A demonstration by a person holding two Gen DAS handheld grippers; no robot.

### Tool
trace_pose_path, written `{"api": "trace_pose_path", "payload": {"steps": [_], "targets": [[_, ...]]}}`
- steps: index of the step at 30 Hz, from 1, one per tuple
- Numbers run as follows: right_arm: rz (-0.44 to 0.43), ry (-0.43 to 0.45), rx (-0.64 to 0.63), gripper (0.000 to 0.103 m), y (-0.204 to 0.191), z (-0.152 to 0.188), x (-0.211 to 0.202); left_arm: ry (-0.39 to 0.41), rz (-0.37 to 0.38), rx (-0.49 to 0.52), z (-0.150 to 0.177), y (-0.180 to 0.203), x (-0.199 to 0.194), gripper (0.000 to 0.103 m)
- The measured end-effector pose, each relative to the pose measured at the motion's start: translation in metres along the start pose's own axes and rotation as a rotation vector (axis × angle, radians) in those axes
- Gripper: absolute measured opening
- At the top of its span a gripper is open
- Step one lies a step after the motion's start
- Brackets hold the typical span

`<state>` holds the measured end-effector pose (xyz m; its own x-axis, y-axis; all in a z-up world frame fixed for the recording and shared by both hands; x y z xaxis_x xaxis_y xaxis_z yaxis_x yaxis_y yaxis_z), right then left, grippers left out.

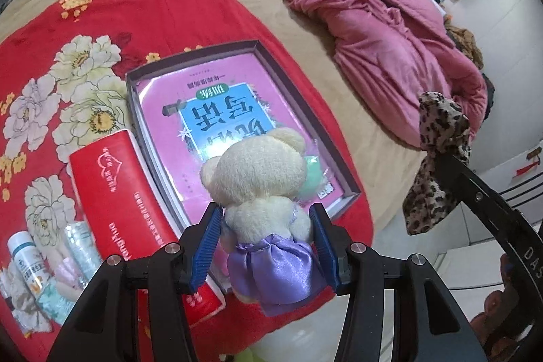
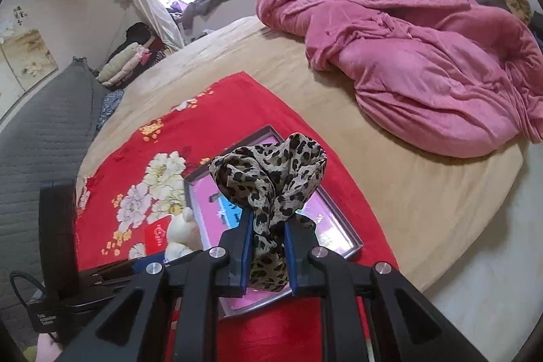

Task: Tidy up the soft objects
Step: 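Carry the teddy bear and leopard scrunchie over the pink book box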

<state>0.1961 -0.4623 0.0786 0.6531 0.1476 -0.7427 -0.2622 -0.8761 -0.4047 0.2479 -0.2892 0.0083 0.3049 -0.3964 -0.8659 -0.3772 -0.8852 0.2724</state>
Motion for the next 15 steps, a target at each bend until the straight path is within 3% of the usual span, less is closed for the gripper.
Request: {"api": "trace_pose_path", "payload": {"steps": [15], "targets": [[0.056,-0.088,0.092,0.017,0.029,0.010,0.061,-0.102,-0.056,0.014,-0.004,-0.014,0.056,0.055]]}}
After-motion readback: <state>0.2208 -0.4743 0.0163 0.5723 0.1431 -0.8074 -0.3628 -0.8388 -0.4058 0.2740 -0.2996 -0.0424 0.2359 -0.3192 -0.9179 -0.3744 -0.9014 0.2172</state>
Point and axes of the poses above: each gripper's, at about its wrist camera, not at the fingertips, and x roughly the way its jaws point, y to its right, z to its underside, the point moved 2 cm from there along x, roughly the way its jaws point, and after that the axes turned 11 degrees about x, right-handed, at the moved point
